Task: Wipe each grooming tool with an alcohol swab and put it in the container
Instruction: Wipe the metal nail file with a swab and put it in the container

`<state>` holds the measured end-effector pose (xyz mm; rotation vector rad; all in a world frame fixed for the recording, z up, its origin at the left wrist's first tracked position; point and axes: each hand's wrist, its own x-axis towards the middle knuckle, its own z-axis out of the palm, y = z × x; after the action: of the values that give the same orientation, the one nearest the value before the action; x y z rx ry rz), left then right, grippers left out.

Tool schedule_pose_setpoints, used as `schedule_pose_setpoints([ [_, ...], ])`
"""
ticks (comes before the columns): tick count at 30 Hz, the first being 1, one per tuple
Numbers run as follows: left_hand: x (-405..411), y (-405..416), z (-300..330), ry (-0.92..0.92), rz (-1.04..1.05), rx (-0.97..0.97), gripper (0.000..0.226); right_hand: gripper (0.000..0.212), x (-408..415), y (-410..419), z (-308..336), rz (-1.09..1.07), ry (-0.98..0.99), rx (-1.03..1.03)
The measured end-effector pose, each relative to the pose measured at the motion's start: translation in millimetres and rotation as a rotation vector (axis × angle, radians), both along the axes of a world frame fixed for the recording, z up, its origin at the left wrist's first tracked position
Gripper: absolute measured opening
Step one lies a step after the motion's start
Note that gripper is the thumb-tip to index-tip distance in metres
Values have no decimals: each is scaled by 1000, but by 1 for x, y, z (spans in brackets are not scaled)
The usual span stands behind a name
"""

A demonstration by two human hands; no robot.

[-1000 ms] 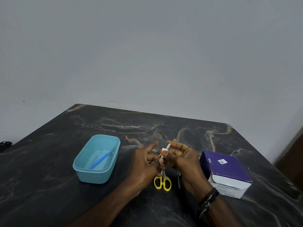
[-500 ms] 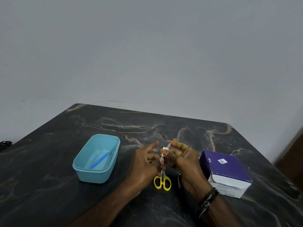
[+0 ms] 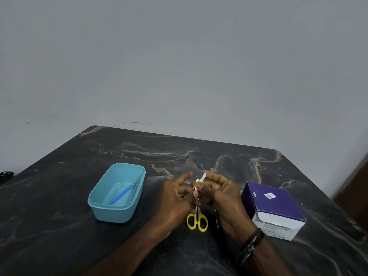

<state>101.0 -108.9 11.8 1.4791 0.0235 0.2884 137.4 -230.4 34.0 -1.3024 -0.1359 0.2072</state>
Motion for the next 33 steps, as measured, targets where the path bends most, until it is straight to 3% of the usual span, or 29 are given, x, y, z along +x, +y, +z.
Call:
schedule_pose_setpoints([
  [15,-1,-2,8,-4,-1,-59,53,33,10,-5,0,-251,-54,54],
  [21,0,7,13,-54,103,-141,46,31,9,-6,0,-175,-44,74],
  [33,1,16,17,-132,304,-266,36,31,-1,0,1,-7,-89,-127],
])
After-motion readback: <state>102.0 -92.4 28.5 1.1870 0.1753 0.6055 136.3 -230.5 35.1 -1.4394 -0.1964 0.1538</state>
